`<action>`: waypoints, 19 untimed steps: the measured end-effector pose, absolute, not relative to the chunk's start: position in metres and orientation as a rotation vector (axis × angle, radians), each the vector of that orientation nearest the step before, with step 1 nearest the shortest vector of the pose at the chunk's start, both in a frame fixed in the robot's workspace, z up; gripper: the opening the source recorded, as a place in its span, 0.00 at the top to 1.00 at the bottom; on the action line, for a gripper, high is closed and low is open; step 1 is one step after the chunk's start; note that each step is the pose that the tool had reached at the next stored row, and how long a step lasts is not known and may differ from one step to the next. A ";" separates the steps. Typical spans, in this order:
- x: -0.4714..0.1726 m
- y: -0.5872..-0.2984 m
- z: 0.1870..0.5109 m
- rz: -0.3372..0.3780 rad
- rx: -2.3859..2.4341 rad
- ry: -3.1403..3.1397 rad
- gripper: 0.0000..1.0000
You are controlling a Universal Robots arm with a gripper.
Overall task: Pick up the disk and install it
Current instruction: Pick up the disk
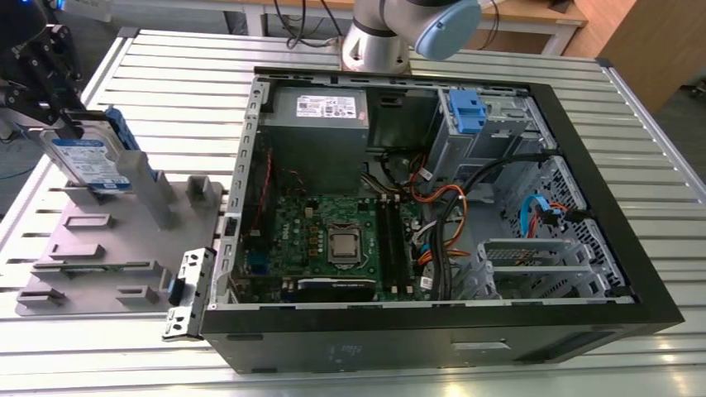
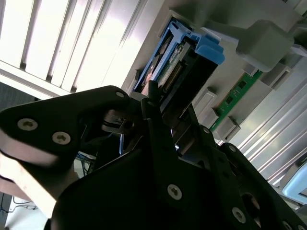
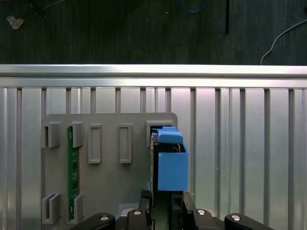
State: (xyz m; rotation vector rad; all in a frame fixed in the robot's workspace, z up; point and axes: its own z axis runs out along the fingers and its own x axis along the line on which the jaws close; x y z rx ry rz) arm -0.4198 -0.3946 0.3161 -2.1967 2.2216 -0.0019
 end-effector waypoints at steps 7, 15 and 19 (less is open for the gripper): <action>-0.420 -0.395 0.328 -0.002 -2.197 2.222 0.65; -0.420 -0.395 0.328 -0.002 -2.197 2.222 0.65; -0.420 -0.395 0.328 -0.002 -2.197 2.222 0.65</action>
